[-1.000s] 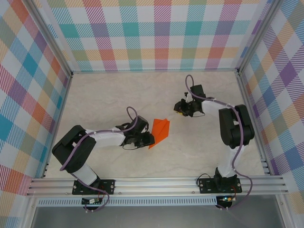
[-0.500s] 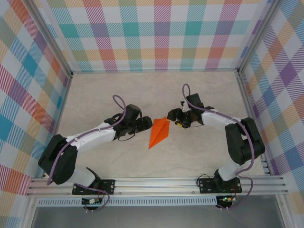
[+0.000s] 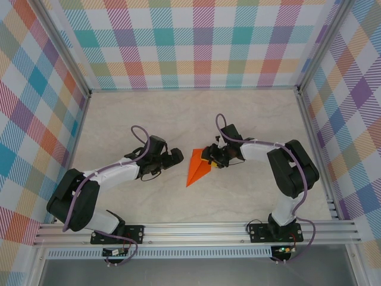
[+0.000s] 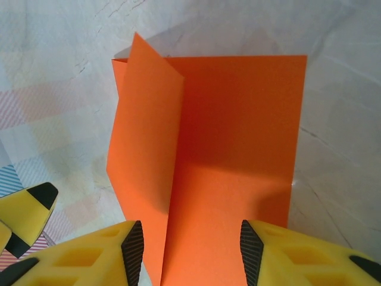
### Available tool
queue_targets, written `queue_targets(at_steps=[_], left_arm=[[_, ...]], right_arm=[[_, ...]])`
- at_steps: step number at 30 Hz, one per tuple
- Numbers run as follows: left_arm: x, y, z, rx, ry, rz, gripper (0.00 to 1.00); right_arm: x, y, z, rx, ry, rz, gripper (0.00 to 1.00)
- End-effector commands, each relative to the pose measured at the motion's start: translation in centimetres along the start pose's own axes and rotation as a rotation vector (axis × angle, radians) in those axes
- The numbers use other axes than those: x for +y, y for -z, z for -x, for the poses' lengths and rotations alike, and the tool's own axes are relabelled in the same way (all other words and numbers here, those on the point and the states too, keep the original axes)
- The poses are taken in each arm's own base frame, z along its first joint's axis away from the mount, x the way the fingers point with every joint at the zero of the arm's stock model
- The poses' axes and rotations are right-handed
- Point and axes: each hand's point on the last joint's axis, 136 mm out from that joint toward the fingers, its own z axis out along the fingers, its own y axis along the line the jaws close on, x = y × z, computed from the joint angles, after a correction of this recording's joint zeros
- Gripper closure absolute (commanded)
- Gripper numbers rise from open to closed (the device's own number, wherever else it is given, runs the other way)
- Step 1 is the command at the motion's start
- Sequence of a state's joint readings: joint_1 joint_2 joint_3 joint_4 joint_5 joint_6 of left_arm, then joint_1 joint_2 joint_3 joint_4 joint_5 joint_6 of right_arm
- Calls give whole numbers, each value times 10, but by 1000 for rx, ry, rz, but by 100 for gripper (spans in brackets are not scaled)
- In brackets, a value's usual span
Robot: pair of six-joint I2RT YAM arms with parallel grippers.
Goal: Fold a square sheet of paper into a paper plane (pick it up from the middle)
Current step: Turn over the paper at the center of the table.
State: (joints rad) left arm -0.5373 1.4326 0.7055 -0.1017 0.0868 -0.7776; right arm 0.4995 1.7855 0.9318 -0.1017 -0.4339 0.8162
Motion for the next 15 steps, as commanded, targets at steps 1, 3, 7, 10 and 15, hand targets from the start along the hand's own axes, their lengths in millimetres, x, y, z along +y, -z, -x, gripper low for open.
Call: queue_targets(at_steps=[1,3,7,10,15], left_arm=[[-11,5,6,-11,22,-83,0],[-12,5,6,-6,31,-101,0],[-17,4,5,18,52,-154,0],[-19,3,4,36,67,-180,0],[-22,5,4,50,93,-219,0]], right_arm=[[21,-3,6,-1,31,66,54],[22,-6,5,5,34,80,56],[24,-10,5,6,46,107,60],[27,-13,4,8,54,136,63],[32,-17,5,12,72,183,72]])
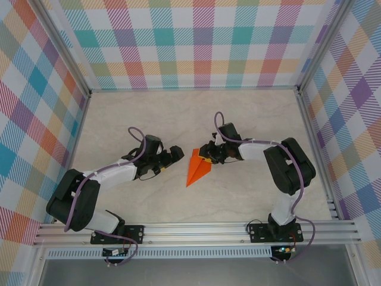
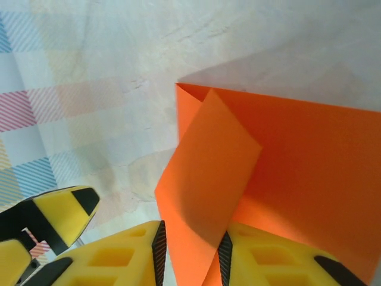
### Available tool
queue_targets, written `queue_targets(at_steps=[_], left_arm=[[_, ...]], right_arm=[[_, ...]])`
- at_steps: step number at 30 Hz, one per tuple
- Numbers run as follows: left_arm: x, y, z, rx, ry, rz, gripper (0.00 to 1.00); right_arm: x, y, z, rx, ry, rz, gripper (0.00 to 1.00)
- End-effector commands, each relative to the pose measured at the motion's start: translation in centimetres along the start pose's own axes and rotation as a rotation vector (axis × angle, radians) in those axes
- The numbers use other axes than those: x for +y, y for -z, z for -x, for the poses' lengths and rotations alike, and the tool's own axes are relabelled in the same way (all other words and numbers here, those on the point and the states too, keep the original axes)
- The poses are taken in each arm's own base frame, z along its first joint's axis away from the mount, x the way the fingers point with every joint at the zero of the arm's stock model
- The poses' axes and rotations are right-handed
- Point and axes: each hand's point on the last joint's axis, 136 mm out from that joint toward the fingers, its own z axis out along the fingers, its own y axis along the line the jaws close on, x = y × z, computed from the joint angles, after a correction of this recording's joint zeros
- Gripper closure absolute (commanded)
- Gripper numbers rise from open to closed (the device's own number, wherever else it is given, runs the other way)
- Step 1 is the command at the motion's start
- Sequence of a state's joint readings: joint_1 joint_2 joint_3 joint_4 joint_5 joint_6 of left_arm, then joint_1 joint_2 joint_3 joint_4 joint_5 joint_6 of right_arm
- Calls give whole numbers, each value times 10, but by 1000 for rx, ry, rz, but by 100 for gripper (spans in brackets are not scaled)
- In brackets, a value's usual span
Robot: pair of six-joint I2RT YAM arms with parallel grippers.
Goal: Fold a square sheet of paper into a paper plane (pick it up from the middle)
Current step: Turn over the paper at the center of the table.
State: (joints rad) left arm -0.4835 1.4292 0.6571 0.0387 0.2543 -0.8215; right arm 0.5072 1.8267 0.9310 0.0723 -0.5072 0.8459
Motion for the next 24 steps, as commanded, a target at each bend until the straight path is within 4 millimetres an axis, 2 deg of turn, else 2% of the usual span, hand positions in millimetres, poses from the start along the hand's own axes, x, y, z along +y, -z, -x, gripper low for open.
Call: queue_targets(at_steps=[1,4,7,10,17,24], left_arm=[[-9,5,3,6,24,-65,0],[-11,8,4,6,28,-74,0],[-11,10,4,9,39,-86,0],[-15,13,5,15,62,-127,0],[-46,31,7,49,74,-306,0],[-83,49,9,73,74,-512,0]], right_arm=[[5,-9,-4,22,21,61,74],[6,-11,-2,11,24,79,76],[10,-11,0,3,39,95,84],[21,-5,3,-14,57,136,90],[87,46,14,-31,152,353,92],[129,85,24,9,145,513,92]])
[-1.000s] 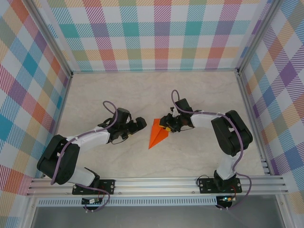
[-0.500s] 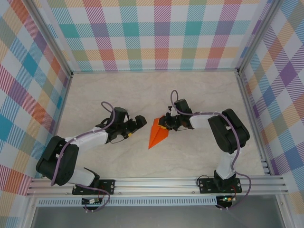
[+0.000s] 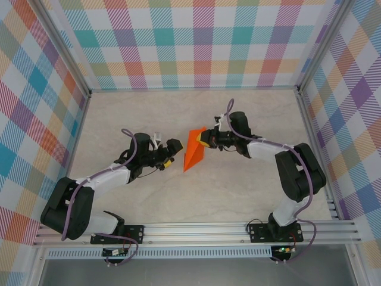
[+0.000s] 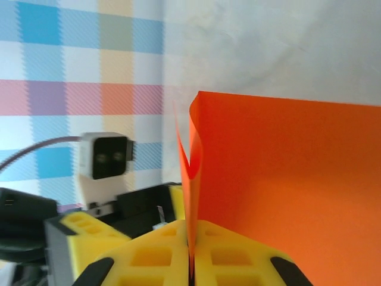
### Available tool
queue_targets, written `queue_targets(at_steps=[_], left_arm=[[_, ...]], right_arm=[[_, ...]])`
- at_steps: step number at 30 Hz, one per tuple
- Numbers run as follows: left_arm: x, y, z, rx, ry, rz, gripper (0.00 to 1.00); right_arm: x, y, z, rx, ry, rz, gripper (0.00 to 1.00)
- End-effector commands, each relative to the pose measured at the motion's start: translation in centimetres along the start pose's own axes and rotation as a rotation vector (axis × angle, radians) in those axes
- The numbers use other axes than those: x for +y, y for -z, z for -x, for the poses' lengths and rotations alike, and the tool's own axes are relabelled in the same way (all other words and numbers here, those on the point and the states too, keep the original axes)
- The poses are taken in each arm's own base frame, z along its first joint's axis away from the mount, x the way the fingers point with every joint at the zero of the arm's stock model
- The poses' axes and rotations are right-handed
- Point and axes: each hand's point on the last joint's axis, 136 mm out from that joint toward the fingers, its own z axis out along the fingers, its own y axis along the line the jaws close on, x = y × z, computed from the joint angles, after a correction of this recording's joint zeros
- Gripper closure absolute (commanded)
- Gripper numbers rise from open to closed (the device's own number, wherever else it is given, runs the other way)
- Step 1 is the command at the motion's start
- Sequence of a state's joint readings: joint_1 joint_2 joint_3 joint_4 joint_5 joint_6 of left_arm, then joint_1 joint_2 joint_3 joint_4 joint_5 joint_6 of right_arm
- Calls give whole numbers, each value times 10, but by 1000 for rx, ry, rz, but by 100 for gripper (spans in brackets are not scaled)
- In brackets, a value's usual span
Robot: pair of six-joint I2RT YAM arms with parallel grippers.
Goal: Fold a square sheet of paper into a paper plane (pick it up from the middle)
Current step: Turn over the paper at the center of the table.
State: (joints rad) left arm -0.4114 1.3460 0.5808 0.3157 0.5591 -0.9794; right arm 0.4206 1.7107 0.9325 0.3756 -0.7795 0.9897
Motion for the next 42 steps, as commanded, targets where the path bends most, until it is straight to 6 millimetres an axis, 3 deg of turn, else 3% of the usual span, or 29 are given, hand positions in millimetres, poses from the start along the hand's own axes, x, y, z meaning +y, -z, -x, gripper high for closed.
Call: queue_targets(at_steps=[1,7,14,24,34,37,39,42], left_arm=[[-37,8,1,23,-18,-176,0],[-77,13,-5,53,-61,-358,3],[-99,8,-10,64,-117,-405,20],[-98,1,-5,52,-104,-392,61],[-90,-2,-4,43,-93,-358,80],[-85,-3,-4,39,-102,-330,88],[-81,-3,-5,40,-125,-290,95],[-62,1,-3,19,-170,-133,96]], right_arm=[[47,9,3,48,29,134,92],[61,10,5,67,9,164,91],[59,7,4,87,-33,177,91],[48,4,5,85,-53,146,90],[41,5,5,78,-64,121,85],[37,9,6,63,-59,92,79],[29,15,6,38,-47,34,66],[15,28,3,-15,-9,-104,54]])
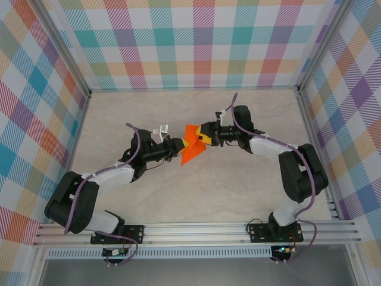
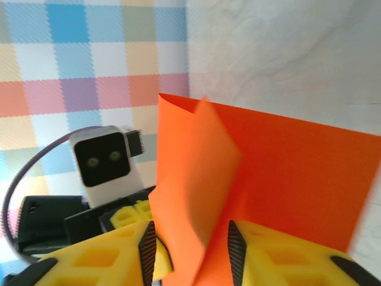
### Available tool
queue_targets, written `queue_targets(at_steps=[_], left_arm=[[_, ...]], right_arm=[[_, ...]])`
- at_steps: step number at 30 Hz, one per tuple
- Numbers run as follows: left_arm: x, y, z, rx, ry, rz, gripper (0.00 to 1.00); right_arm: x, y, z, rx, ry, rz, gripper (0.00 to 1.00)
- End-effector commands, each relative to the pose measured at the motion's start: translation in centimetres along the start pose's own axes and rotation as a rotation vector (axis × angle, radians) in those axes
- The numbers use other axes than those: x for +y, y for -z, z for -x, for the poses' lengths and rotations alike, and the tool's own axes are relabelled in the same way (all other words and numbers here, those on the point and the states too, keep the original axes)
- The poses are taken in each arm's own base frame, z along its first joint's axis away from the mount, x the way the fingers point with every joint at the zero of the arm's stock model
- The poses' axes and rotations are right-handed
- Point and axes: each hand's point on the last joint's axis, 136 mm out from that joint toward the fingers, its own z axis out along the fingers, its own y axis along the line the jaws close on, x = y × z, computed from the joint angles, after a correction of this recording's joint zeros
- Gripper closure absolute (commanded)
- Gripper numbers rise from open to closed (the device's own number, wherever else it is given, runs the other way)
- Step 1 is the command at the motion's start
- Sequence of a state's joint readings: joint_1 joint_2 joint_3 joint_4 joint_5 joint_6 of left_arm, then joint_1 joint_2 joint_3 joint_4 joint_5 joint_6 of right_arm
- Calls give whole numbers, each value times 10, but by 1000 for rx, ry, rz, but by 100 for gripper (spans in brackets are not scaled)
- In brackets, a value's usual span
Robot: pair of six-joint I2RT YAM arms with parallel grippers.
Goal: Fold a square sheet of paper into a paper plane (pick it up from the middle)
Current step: Turn over the paper at the center of the table.
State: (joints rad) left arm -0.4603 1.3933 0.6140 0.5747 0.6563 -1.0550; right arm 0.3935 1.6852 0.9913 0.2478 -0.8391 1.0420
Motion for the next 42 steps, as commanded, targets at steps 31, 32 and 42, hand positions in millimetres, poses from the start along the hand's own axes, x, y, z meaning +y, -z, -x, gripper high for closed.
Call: queue_targets(at_steps=[31,32,42], left_arm=[[96,46,54,45,-891,1842,88],[102,37,49,67,-883,1822,88],[122,-14,24,136,-776,1592,66]], right_arm=[[-94,148,-15,-461,76,-896,0],[-95,149,-16,-464,73,-904,0],[-101,154,-22,-450,53,-936,0]])
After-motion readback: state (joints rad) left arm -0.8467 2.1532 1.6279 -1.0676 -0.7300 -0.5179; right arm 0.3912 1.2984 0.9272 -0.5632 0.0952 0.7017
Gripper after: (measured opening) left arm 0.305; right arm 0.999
